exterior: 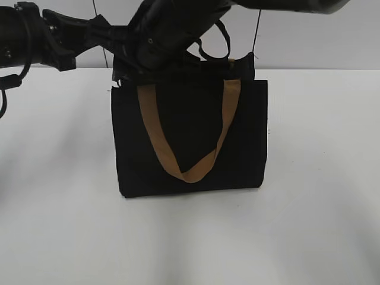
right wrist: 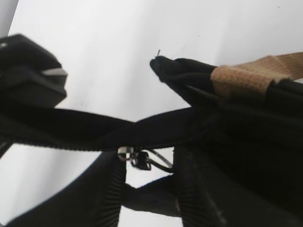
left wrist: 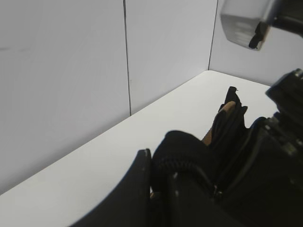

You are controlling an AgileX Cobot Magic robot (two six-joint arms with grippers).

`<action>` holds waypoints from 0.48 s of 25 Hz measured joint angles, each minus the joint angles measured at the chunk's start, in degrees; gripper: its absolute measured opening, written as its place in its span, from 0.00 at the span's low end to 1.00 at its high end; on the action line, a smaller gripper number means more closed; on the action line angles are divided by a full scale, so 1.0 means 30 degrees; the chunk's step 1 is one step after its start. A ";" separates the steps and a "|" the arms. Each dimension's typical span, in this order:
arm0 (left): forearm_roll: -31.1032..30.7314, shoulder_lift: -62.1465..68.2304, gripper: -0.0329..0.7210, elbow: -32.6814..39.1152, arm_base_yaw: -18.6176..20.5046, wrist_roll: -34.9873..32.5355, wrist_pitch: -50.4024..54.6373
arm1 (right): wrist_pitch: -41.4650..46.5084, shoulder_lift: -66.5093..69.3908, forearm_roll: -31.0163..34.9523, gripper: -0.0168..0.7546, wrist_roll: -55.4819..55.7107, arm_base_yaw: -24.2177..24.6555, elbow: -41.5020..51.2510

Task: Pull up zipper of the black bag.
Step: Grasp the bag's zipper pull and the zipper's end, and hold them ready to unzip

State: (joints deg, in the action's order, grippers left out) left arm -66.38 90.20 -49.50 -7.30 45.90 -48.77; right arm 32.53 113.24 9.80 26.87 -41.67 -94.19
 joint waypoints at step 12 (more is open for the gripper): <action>0.0000 0.0000 0.07 0.0000 0.0000 0.0978 -0.0055 | -0.0871 0.0023 -0.0416 0.01 -0.0553 -0.0042 0.0000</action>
State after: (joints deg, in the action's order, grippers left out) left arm -66.38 90.20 -49.50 -7.30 48.83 -48.93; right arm 29.92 113.31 8.56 25.22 -41.79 -94.19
